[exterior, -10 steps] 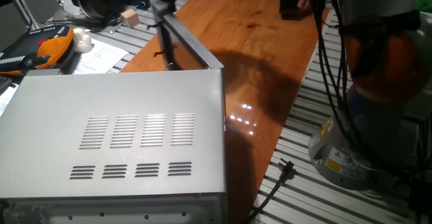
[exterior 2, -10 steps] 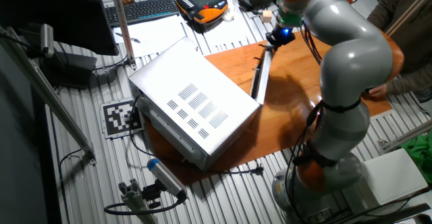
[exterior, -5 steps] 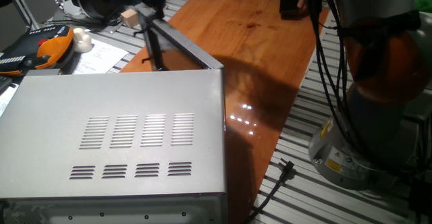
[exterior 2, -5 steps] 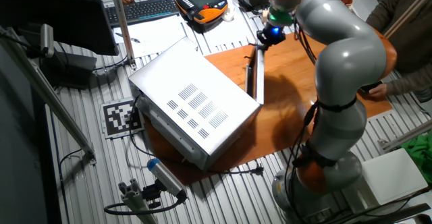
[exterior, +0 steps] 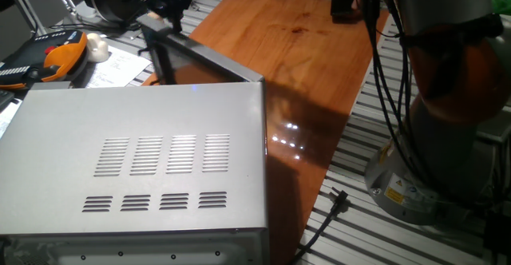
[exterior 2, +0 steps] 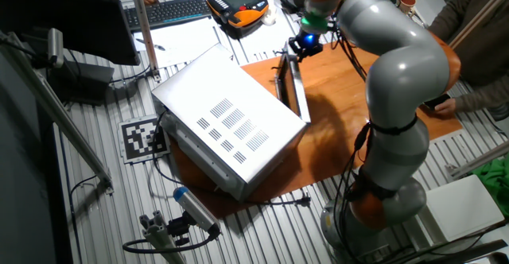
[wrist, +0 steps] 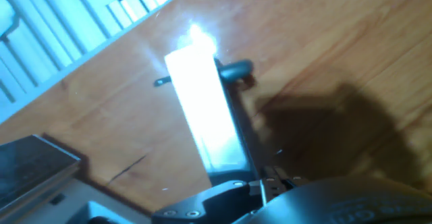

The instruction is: Put the bowl into the microwave

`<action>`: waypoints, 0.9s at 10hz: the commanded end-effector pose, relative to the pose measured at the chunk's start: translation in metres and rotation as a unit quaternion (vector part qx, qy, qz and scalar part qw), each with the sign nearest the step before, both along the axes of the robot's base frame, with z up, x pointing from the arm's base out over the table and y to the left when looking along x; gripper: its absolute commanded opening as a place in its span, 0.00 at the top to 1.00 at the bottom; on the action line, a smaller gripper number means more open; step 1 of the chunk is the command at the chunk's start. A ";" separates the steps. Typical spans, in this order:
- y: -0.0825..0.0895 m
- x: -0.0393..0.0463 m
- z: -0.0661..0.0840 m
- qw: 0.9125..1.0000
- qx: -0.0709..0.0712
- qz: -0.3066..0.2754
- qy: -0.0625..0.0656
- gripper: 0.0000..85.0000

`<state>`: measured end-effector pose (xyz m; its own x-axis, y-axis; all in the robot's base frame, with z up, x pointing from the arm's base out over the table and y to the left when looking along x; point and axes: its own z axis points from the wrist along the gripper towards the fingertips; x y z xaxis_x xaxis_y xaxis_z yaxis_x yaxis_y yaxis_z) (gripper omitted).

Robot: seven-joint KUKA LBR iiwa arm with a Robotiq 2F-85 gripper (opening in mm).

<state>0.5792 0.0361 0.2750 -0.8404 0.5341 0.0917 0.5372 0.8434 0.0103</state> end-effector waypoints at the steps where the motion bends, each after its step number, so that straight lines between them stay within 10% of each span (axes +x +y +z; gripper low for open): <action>1: 0.015 -0.0019 -0.001 1.000 0.004 -0.007 0.000 1.00; 9: 0.089 -0.0414 -0.011 0.996 0.038 -0.083 0.016 1.00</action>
